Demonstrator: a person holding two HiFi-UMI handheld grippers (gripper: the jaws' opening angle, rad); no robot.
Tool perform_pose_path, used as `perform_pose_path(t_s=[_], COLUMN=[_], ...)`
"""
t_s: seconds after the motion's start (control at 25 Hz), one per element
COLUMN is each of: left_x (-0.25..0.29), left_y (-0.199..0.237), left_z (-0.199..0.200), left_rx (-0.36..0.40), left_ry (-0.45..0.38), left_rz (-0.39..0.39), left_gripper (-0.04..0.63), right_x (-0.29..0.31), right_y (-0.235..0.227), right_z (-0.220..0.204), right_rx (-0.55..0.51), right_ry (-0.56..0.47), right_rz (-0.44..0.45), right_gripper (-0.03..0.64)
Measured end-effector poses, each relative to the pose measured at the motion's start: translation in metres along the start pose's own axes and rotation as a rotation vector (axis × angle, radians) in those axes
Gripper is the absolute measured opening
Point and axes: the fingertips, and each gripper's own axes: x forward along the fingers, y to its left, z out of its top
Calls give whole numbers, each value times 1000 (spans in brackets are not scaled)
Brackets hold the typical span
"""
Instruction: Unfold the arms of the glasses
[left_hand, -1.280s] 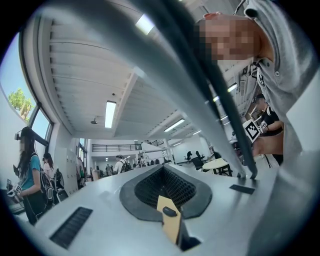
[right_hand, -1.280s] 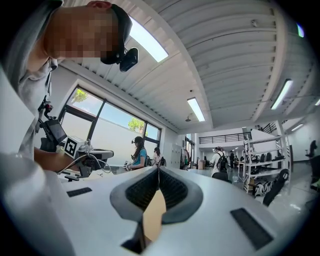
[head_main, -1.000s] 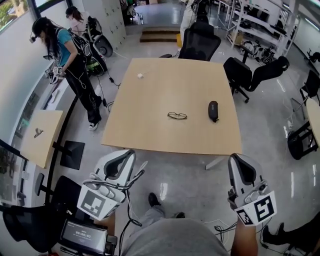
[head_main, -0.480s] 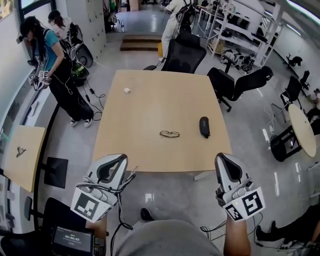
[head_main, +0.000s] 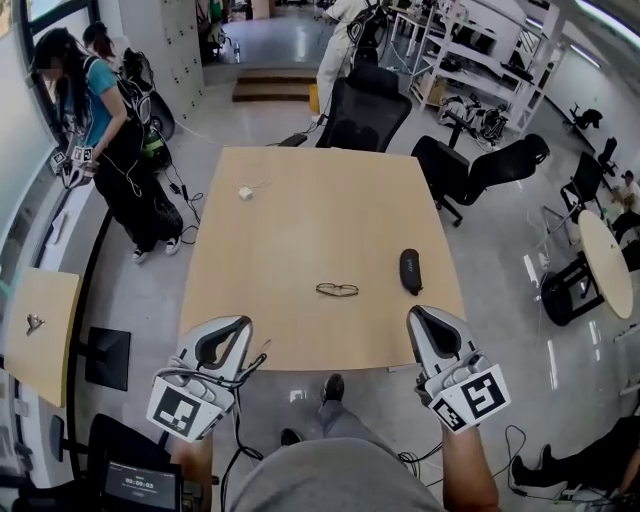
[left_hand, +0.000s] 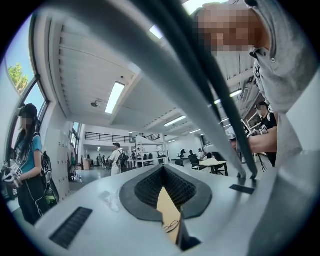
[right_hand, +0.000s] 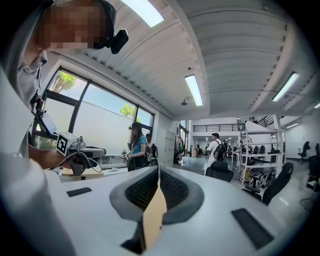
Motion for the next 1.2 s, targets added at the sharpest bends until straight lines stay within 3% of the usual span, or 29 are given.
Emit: perform_pose_path(t_s=[0.4,0.6,0.96,1.2], left_x=[133,190,228,244], left_y=[30,29,28,16], left_z=[-76,-141,-296,-368], left_rx=[-48,-89,-229,-290], left_ry=[117,206,443,551], left_rz=[14,-9,-132,-249], left_gripper=[6,6,6,6], right_x=[102,145,189,202], right_y=[-100,-133,-140,-129], right_z=[-83,-150,-295,-354], right_rx=[68,93,148,184], right_ry=[111,230,498,602], right_rz=[104,189,245,267], right_gripper=[9,9,9,11])
